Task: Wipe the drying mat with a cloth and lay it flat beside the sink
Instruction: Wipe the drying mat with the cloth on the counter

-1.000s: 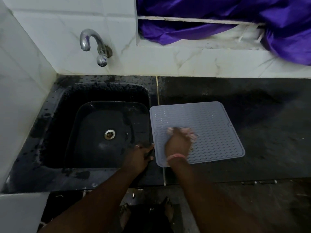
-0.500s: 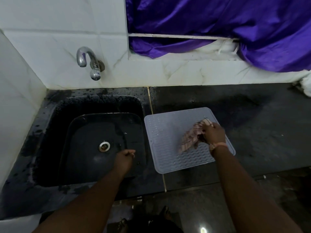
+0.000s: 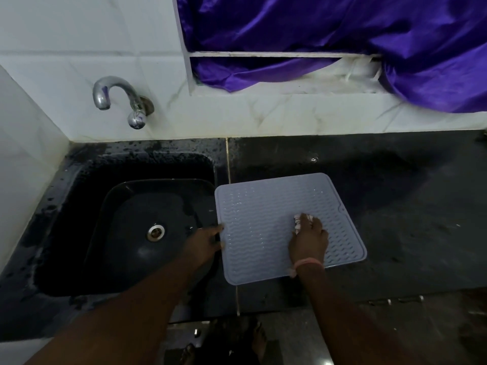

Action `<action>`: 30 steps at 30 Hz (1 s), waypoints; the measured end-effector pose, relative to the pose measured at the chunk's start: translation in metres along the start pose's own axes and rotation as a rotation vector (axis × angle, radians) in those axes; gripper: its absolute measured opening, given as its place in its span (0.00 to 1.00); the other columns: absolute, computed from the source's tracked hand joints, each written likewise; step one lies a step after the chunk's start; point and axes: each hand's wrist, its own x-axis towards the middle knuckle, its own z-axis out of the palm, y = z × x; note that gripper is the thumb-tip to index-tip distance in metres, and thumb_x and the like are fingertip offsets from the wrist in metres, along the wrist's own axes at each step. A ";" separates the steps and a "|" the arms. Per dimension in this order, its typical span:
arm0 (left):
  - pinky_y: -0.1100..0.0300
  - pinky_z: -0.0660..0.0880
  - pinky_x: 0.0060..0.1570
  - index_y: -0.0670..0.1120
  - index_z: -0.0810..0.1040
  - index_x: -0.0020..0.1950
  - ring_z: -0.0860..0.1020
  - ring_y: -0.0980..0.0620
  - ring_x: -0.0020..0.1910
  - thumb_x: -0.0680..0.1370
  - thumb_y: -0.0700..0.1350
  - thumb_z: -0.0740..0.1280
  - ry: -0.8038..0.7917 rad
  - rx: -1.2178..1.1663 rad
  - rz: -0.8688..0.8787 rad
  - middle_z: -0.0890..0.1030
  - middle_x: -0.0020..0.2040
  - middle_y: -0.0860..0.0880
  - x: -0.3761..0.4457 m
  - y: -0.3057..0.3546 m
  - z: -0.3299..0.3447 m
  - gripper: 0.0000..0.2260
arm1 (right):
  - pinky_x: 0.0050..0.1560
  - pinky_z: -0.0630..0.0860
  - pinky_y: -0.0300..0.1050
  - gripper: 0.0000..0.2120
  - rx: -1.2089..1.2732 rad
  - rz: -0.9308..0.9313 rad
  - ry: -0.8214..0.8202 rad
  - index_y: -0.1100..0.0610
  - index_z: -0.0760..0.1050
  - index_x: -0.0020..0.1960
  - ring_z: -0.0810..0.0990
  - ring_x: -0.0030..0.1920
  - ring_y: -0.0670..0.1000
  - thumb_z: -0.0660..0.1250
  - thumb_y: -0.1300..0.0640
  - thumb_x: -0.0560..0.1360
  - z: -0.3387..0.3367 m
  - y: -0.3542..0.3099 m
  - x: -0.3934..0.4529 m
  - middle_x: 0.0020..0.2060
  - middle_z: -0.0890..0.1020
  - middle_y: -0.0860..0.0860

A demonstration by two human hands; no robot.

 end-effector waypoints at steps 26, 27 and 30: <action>0.58 0.67 0.68 0.62 0.62 0.77 0.72 0.44 0.68 0.80 0.44 0.64 -0.048 0.337 0.205 0.67 0.71 0.48 0.026 -0.034 -0.038 0.28 | 0.61 0.75 0.58 0.14 0.072 0.119 0.086 0.56 0.74 0.64 0.80 0.57 0.59 0.61 0.53 0.81 -0.014 -0.013 0.005 0.60 0.79 0.57; 0.57 0.67 0.68 0.61 0.65 0.76 0.71 0.44 0.70 0.81 0.50 0.64 -0.035 0.343 0.193 0.68 0.69 0.50 0.025 -0.028 -0.037 0.24 | 0.58 0.77 0.56 0.12 0.011 0.087 0.100 0.56 0.75 0.61 0.81 0.53 0.58 0.61 0.54 0.81 -0.009 -0.024 -0.001 0.57 0.80 0.57; 0.54 0.71 0.66 0.66 0.58 0.77 0.73 0.43 0.68 0.78 0.36 0.61 -0.024 0.508 0.194 0.64 0.73 0.46 0.032 -0.030 -0.035 0.35 | 0.54 0.79 0.50 0.11 -0.032 -0.134 0.122 0.56 0.74 0.61 0.82 0.49 0.54 0.59 0.56 0.82 0.027 -0.082 -0.044 0.53 0.81 0.55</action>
